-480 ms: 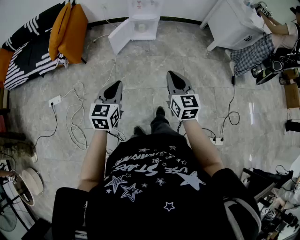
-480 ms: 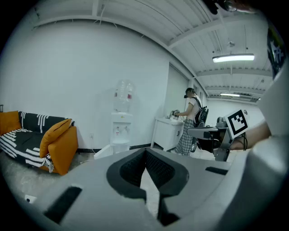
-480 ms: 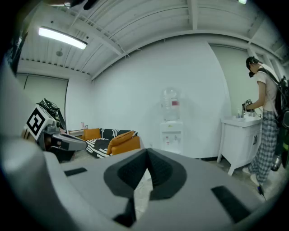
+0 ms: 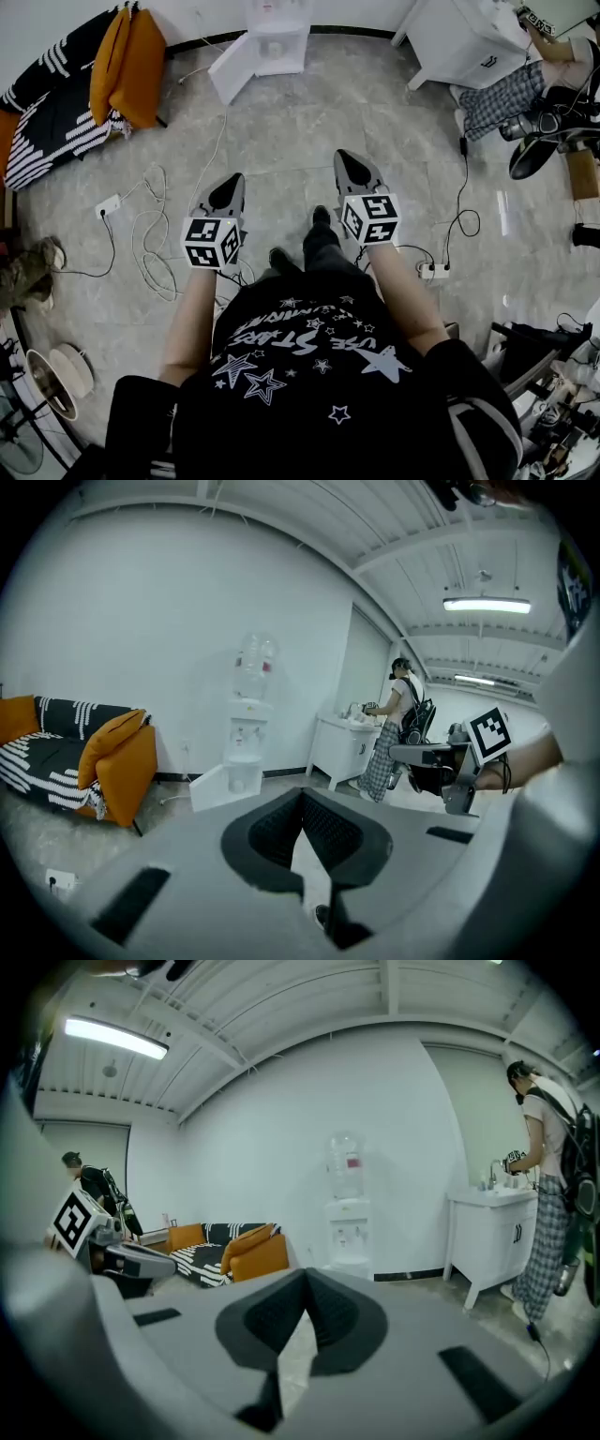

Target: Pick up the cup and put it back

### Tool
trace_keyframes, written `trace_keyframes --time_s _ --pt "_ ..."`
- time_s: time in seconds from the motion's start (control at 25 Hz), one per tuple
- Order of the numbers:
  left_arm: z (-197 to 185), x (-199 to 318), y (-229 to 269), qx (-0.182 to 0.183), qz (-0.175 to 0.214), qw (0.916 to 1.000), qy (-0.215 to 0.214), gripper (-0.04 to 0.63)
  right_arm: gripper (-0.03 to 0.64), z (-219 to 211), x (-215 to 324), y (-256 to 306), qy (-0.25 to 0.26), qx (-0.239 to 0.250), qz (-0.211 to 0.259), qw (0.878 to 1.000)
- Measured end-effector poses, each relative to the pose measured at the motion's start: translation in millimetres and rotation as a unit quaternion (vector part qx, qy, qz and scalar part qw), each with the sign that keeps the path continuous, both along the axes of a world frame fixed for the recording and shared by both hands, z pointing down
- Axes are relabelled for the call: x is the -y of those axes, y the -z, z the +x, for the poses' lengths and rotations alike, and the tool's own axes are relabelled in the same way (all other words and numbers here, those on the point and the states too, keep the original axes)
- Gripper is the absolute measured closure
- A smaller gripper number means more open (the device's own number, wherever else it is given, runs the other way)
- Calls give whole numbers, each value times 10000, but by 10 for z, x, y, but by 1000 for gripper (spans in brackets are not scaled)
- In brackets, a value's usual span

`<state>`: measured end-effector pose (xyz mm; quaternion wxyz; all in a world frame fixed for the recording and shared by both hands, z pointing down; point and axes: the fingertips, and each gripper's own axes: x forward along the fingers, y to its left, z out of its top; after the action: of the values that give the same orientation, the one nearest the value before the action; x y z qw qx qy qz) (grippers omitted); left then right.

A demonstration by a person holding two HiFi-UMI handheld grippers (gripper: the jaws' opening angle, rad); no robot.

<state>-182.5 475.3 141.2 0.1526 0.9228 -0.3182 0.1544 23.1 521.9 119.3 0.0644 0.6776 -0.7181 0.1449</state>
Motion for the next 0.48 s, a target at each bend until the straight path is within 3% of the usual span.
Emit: trace_keyframes --time_s 0.36,0.48 --pt "-21 242 243 -142 336 9993 36 588 609 36 70 124 -116 312 160 9993" --pt "26 304 282 -190 368 9991 29 586 491 61 182 93 34 390 134 9991"
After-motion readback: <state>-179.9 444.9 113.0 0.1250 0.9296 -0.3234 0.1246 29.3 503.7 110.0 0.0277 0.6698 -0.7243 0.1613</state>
